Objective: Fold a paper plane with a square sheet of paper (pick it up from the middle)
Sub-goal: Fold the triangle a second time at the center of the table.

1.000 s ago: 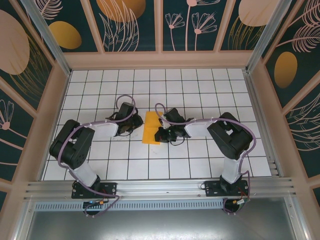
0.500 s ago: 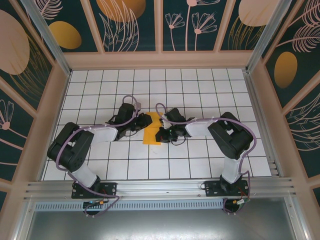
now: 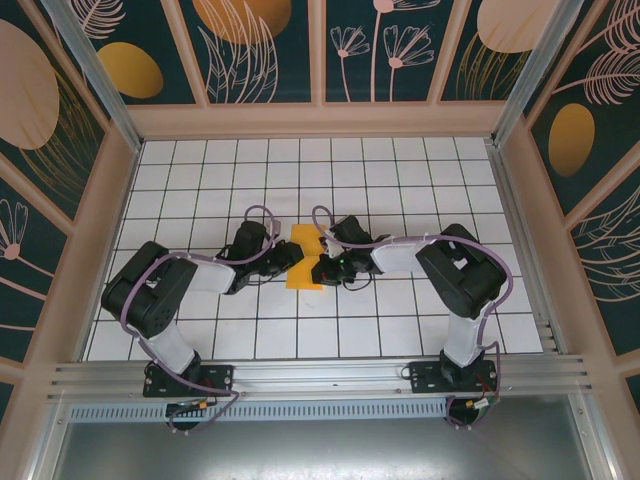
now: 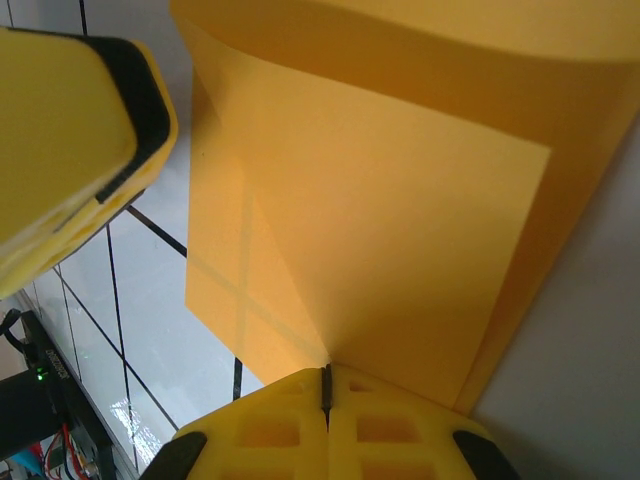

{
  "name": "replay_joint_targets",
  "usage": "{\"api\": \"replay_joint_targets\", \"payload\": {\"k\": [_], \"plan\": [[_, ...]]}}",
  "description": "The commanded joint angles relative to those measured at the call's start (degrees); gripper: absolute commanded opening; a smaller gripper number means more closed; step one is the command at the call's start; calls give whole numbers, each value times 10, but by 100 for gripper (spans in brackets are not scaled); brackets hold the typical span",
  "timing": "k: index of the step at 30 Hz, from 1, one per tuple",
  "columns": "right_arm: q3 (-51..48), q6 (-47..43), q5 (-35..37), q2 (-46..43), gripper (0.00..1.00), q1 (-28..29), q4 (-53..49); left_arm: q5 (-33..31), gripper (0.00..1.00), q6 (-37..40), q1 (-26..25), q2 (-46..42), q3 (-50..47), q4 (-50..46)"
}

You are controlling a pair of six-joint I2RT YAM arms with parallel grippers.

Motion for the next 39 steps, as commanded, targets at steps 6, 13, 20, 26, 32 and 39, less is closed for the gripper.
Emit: {"api": "replay_joint_targets", "payload": {"k": [6, 13, 20, 26, 32, 39], "plan": [[-28, -1, 36, 12, 0, -8, -75, -61, 21, 3, -8, 35, 28, -27], [-27, -1, 38, 9, 0, -8, -79, -150, 17, 9, -5, 46, 34, -92], [-27, -2, 40, 7, 0, -8, -81, -199, 16, 21, 0, 42, 59, -170], [-31, 0, 39, 6, 0, -7, -77, -215, 17, 35, 18, 17, 68, -201], [-30, 1, 39, 5, 0, -7, -75, -212, 19, 52, 19, -12, 84, -222], [-27, 3, 39, 7, 0, -7, -73, -122, 22, 59, 17, -65, 57, -144]]}}
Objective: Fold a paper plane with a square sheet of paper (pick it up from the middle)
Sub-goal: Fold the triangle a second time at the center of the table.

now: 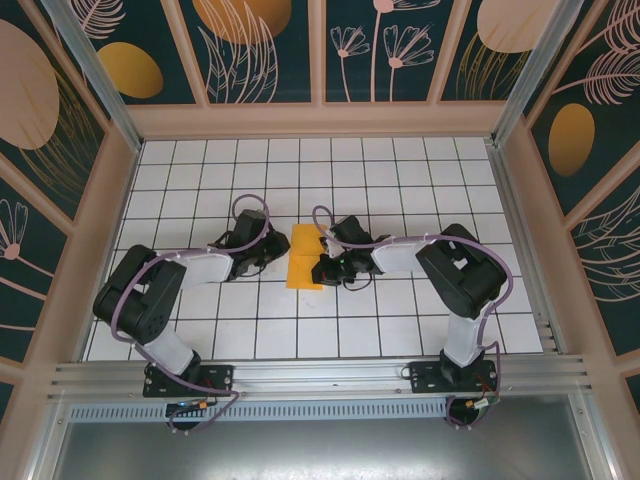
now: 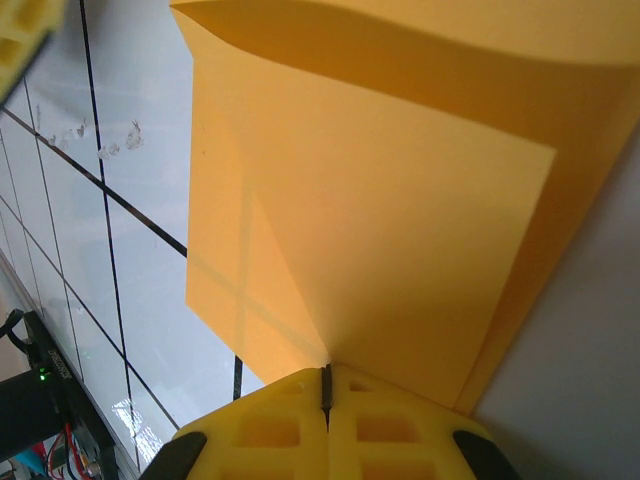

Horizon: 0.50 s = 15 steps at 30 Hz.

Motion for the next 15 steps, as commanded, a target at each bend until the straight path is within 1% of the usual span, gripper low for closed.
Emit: {"api": "replay_joint_targets", "payload": {"k": [1, 3, 7, 8, 10, 15], "plan": [[-24, 1, 40, 7, 0, -7, -75, 66, 22, 12, -3, -27, -18, 64], [-25, 3, 42, 6, 0, -7, -74, 105, 21, 15, -9, -17, -17, 84], [-21, 6, 39, 4, 0, -7, -70, 145, 19, 19, -18, 17, -14, 117], [-20, 6, 39, 4, 0, -7, -70, 146, 19, 20, -18, 28, -15, 123], [-15, 6, 37, 4, 0, -7, -71, 128, 17, 19, -18, 43, -14, 116], [3, 6, 34, -1, 0, -8, -78, 97, 17, 20, -17, 79, -20, 112]]}}
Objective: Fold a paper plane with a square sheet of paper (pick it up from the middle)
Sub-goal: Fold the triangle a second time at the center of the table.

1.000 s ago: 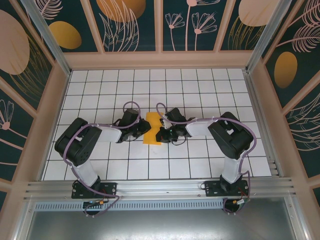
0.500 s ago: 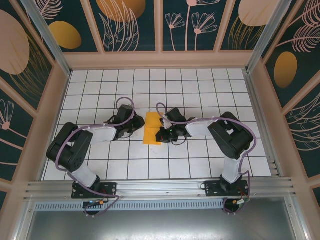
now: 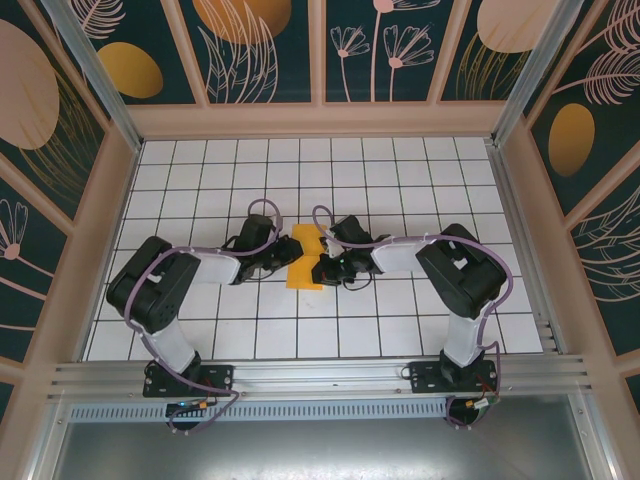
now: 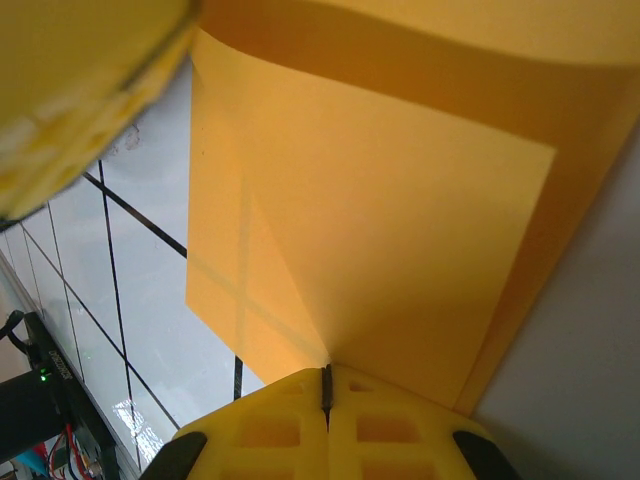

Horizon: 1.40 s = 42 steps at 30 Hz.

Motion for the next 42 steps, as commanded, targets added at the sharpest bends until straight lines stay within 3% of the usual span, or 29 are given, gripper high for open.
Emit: {"api": "replay_joint_targets", "payload": {"k": [1, 11, 24, 32, 42], "plan": [[2, 5, 33, -4, 0, -8, -73, -18, 17, 13, 1, 17, -6, 9], [44, 32, 19, -49, 0, -10, -53, -54, 17, 38, 0, 39, 0, -37], [124, 34, 10, 58, 0, 15, -68, -45, 17, 24, 1, 38, -1, -29], [82, 33, 30, 75, 0, 9, -76, -60, 12, 11, 0, 42, -4, -34], [23, 33, 15, 18, 2, 8, -58, -83, 8, -3, 0, 57, -4, -46]]}}
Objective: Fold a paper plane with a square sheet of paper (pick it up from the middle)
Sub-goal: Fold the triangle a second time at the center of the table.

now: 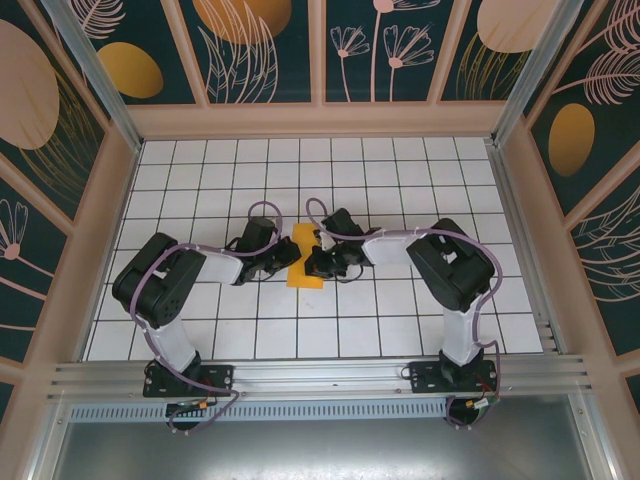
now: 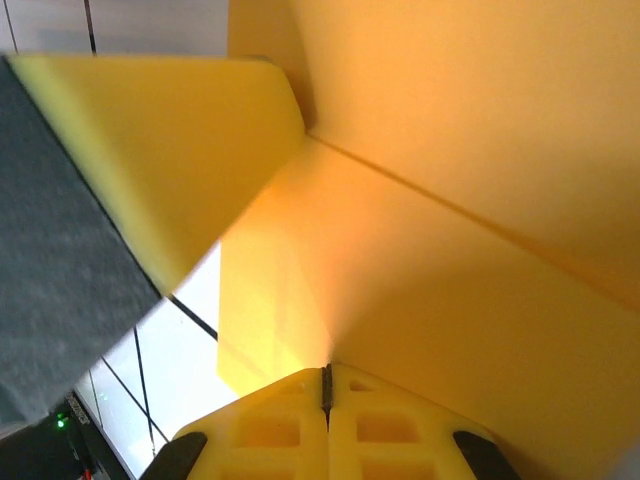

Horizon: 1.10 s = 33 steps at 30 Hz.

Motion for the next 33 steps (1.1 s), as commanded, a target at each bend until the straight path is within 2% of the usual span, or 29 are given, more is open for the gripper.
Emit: {"api": "replay_joint_targets", "payload": {"k": [1, 13, 18, 24, 26, 29, 33], "plan": [[-40, 4, 1, -24, 2, 1, -46, -54, 7, 0, 1, 37, -6, -53], [-150, 22, 1, -91, 3, -1, -19, -58, 7, 3, 1, 40, -3, -59], [-159, 20, 12, -117, 3, -10, -28, -54, 8, 6, 1, 36, -2, -59], [-141, 42, 31, -160, 6, -28, 5, -19, 10, 11, 1, 24, 2, -46], [-125, 58, 46, -151, 11, -37, 9, -10, 11, 7, 1, 17, 1, -39], [-108, 84, 64, -133, 24, -48, 22, -1, 12, 3, 1, 8, 4, -37], [-96, 108, 66, -112, 30, -57, 46, 1, 13, 5, 1, 2, 8, -43]]}}
